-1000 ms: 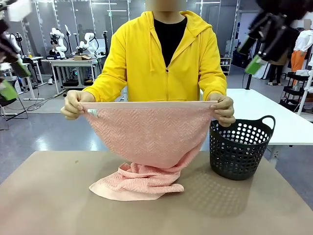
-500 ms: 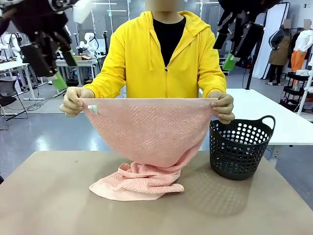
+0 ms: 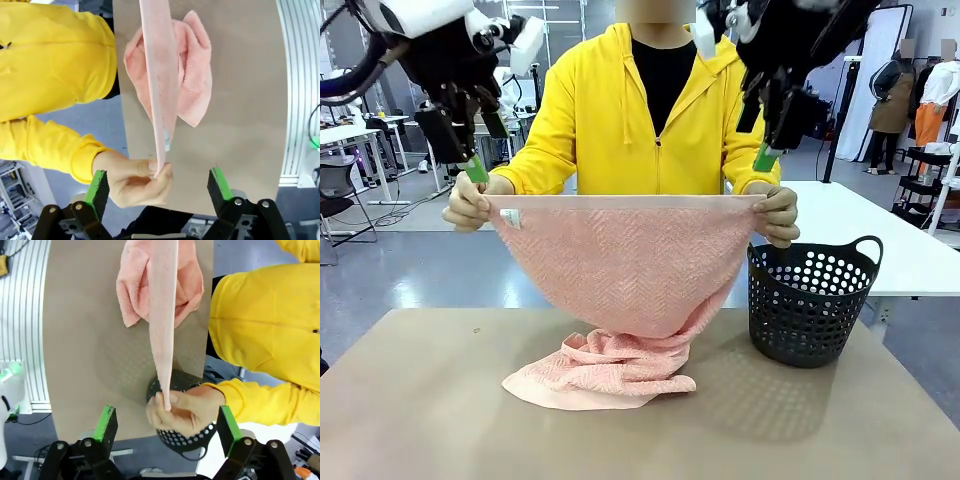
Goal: Fold the towel.
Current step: Grab the top end of the 100 cm Hotel Towel extended by the human.
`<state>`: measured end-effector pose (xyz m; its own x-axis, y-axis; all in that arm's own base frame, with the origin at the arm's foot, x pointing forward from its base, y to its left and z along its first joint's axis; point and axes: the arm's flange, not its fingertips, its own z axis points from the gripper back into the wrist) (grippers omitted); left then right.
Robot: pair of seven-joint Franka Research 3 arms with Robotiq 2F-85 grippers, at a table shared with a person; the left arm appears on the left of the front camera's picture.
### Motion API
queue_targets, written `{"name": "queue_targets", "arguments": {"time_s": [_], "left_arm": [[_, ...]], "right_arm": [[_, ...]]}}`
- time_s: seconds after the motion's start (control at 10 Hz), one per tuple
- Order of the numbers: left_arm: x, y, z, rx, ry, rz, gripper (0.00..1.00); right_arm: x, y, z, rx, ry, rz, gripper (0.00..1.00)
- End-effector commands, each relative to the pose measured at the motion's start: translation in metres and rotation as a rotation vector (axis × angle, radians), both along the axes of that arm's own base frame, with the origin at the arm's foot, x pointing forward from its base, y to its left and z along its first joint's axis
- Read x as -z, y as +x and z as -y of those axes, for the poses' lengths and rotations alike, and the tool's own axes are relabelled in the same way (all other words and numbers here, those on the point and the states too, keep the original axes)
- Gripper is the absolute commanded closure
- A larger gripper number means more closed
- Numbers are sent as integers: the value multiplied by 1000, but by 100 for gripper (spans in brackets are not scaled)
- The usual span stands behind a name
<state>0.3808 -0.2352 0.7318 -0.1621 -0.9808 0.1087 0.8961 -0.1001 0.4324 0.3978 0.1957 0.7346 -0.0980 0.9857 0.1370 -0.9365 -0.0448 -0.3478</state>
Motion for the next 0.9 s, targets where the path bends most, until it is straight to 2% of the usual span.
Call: {"name": "queue_targets", "arguments": {"time_s": [0.0, 0.2, 0.4, 0.6, 0.8], "left_arm": [[12, 12, 0, 32, -2, -6, 0], [32, 25, 2, -6, -25, -50, 0], [51, 36, 5, -5, -32, -77, 0], [67, 43, 3, -15, -38, -114, 0], [80, 47, 3, -32, -43, -146, 0]], "right_arm": [[25, 13, -8, 45, -11, 4, 0], [45, 28, -11, 42, -22, 29, 0], [64, 40, -13, 53, -8, -1, 0], [88, 51, -20, 45, 8, -65, 0], [101, 54, -24, 47, 11, -100, 0]]}}
